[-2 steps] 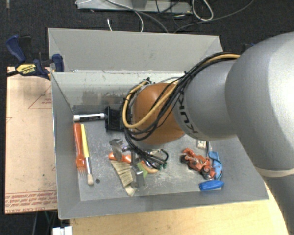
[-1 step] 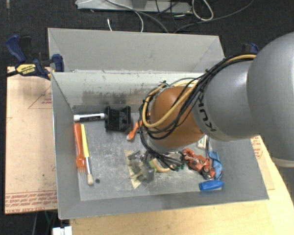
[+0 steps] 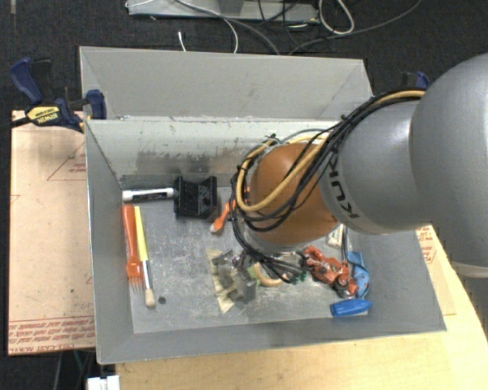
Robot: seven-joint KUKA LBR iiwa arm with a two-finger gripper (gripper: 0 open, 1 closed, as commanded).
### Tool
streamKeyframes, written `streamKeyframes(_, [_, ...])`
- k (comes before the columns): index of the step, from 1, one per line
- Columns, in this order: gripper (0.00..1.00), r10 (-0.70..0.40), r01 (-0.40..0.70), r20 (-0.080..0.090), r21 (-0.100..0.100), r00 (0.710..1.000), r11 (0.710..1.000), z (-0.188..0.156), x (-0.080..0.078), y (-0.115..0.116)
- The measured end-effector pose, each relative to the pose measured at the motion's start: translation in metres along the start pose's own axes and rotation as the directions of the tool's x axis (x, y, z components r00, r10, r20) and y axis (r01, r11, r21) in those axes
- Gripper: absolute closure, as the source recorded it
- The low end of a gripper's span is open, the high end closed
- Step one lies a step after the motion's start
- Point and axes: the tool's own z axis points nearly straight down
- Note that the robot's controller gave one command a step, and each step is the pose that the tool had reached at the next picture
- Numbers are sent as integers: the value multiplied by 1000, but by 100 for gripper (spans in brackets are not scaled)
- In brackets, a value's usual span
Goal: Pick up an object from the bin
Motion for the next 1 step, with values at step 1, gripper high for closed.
streamKeyframes(1, [100,2,-2,1,0,1000,1000,-6,0,0])
